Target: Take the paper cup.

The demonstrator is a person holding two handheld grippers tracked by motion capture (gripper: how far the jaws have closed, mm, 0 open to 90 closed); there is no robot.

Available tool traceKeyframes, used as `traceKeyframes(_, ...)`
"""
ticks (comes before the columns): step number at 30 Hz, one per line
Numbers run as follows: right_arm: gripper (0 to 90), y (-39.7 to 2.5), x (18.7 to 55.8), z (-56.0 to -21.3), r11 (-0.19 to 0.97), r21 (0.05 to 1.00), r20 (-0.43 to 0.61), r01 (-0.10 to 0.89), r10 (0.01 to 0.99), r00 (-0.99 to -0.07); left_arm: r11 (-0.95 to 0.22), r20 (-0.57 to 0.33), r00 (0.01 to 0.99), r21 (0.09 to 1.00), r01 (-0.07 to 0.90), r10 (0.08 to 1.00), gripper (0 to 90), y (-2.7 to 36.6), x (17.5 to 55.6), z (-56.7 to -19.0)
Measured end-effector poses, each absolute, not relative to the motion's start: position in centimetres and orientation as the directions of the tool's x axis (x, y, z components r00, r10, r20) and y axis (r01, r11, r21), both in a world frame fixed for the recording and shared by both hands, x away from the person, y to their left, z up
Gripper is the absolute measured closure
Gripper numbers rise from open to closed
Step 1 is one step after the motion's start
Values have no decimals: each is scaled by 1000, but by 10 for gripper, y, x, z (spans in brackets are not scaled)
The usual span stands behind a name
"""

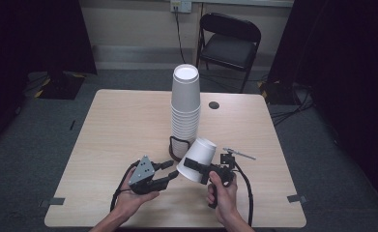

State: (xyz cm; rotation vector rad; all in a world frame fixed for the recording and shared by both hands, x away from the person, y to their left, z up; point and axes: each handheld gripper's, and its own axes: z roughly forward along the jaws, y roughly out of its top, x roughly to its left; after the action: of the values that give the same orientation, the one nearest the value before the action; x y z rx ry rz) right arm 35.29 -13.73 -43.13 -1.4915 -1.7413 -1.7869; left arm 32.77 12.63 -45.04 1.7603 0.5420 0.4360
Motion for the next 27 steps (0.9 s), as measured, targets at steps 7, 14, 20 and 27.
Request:
traceKeyframes(7,162,-132,351,-433,-278,564,801,778,414,-433,-217,38,819,970,107,572,631,125,327,-451)
traceKeyframes(14,162,-126,350,-442,-285,498,845,819,374,-383,-205,26,807,972,119,590,660,124,326,-452)
traceKeyframes(20,162,-119,349,-443,-283,460,870,842,334,-363,-206,58,788,975,89,613,676,120,324,-452)
traceKeyframes(27,162,-113,348,-443,-283,443,881,851,310,-356,-217,76,770,973,83,634,715,119,324,-451)
